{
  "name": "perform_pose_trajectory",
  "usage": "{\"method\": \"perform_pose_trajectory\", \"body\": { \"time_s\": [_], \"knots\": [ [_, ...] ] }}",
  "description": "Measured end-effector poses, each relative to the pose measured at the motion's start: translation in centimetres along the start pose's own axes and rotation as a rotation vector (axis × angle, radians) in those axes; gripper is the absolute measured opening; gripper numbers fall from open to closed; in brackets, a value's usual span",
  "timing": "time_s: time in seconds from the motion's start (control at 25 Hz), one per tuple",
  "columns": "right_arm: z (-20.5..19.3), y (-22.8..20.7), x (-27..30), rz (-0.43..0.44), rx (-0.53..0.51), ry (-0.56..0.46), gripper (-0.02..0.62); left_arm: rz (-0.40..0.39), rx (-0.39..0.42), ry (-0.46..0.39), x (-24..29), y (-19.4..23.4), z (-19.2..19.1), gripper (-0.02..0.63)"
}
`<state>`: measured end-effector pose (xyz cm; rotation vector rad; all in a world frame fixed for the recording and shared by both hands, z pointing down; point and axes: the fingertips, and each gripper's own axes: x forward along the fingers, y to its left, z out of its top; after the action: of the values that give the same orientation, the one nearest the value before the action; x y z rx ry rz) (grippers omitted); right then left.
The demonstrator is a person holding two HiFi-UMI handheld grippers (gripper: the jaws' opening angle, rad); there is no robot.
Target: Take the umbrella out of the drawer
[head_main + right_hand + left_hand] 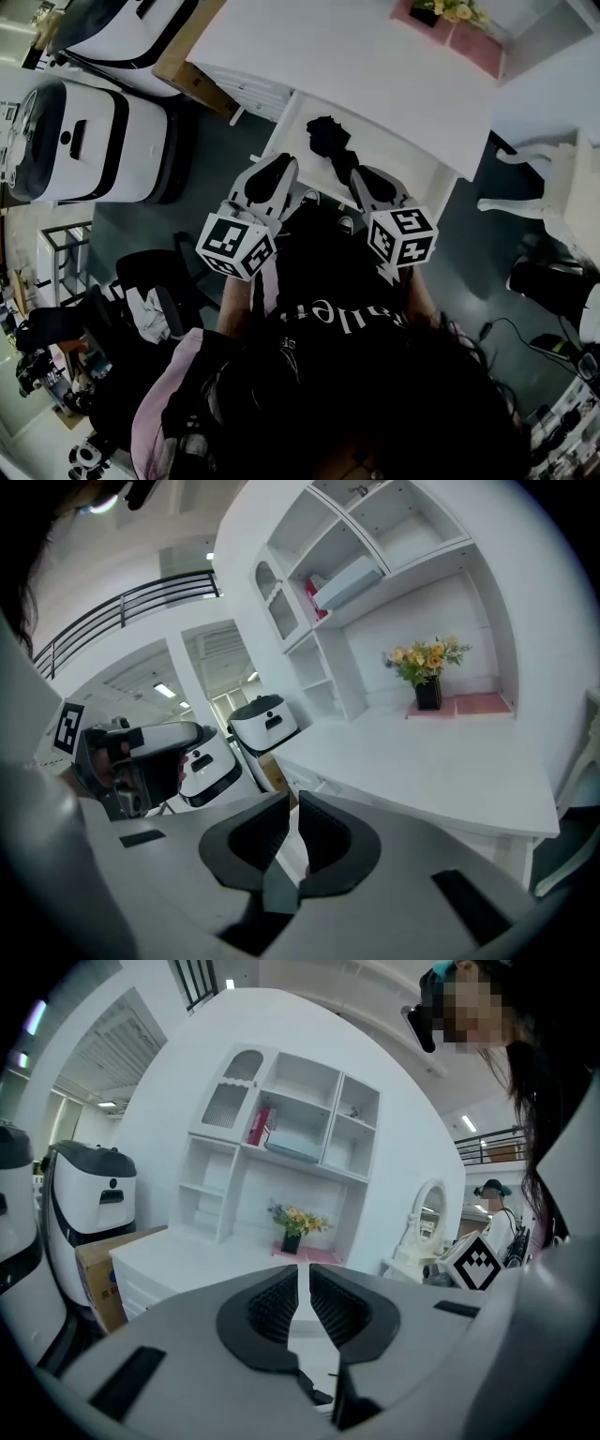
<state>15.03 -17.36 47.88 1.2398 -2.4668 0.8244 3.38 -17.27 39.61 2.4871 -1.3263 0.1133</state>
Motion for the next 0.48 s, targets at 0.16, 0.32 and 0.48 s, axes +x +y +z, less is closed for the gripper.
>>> {"method": "perform_pose_trajectory", "body": {
  "time_s": [0.16,0.32,0.48],
  "knots": [
    [-0.2,-0.4,1.6,-0.005,-0.011,0.017,0.057,-0.023,0.009,0.001,0.5,0.9,0.4,0.034],
    [-0.8,-1.3,3.6,-0.02,-0.012,0.069,0.058,-0.074,0.006,-0.004,1.7,1.6,0.9,0.034],
    [-2.5,-2.9,6.6,-0.048,-0.043,0.147,0.059,-0.121,0.029,-0.02,3.0,2.8,0.5,0.034]
  ]
}}
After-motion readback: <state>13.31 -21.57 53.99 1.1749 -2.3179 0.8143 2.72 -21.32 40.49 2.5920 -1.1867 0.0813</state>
